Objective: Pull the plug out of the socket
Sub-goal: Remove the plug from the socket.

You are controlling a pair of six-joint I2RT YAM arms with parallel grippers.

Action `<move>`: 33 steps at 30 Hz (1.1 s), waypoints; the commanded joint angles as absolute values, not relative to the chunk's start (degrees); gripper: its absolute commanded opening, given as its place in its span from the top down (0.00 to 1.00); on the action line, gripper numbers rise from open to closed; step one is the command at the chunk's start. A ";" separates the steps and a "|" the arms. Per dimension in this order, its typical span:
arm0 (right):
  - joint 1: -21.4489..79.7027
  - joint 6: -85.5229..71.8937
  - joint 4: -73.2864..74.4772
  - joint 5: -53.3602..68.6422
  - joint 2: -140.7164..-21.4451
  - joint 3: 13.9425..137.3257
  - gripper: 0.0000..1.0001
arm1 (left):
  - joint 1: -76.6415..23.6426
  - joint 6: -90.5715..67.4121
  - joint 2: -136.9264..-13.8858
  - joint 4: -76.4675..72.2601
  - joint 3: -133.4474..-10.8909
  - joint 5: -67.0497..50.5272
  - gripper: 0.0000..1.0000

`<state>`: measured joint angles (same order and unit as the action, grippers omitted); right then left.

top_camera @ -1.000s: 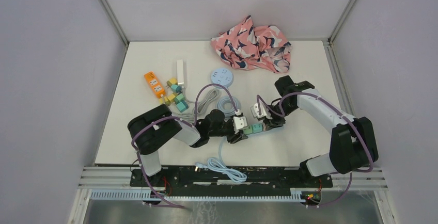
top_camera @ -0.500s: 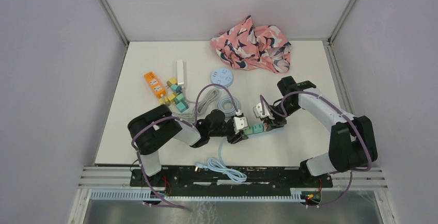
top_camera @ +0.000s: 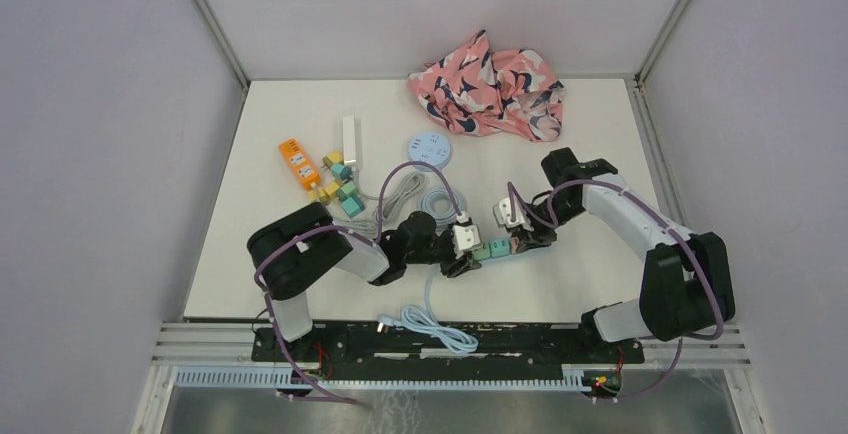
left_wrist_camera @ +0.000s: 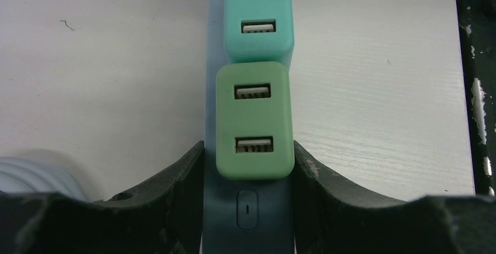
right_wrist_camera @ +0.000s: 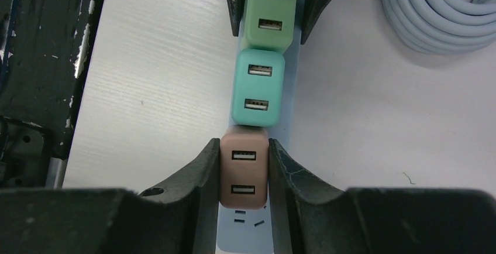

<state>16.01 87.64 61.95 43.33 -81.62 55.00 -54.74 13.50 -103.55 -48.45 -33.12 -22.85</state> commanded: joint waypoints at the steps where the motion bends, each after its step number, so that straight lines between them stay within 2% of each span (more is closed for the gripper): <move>1: 16.59 79.16 58.14 46.75 -77.22 54.27 1.00 | -54.09 11.91 -102.86 -43.18 -32.35 -21.47 0.97; 4: 16.46 70.78 50.35 39.92 -75.77 53.10 1.00 | -54.06 11.47 -102.43 -43.68 -31.70 -21.47 0.97; 7: 15.36 75.27 54.95 37.42 -76.27 54.65 1.00 | -54.08 11.38 -101.86 -43.63 -31.15 -21.62 0.97; 11: 14.46 87.29 65.23 41.98 -76.59 54.91 1.00 | -54.13 11.65 -101.17 -43.33 -30.86 -21.55 0.97; 14: 14.82 93.66 70.06 49.78 -77.88 54.67 1.00 | -54.05 11.60 -101.25 -43.24 -31.15 -21.98 0.97; 18: 16.72 87.13 65.82 53.34 -79.02 55.54 1.00 | -54.11 11.53 -101.19 -43.01 -31.42 -22.72 0.97; 22: 16.19 74.30 57.10 48.06 -78.12 56.03 1.00 | -54.10 11.45 -101.12 -43.46 -31.21 -22.60 0.97; 26: 14.23 73.99 53.82 38.03 -76.01 54.07 1.00 | -54.05 11.30 -101.52 -43.16 -31.75 -22.50 0.97; 28: 13.28 75.89 55.48 36.96 -75.75 54.35 1.00 | -54.08 11.32 -101.47 -43.20 -31.79 -22.42 0.97; 30: 13.19 79.22 60.10 39.31 -75.91 55.22 1.00 | -54.03 11.56 -101.66 -42.88 -32.02 -22.50 0.97; 33: 13.87 88.06 68.19 49.06 -77.06 55.28 1.00 | -54.09 11.76 -102.64 -42.27 -32.76 -22.73 0.97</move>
<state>14.90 79.20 58.19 44.10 -78.26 53.12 -54.48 13.47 -101.73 -46.78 -33.04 -23.07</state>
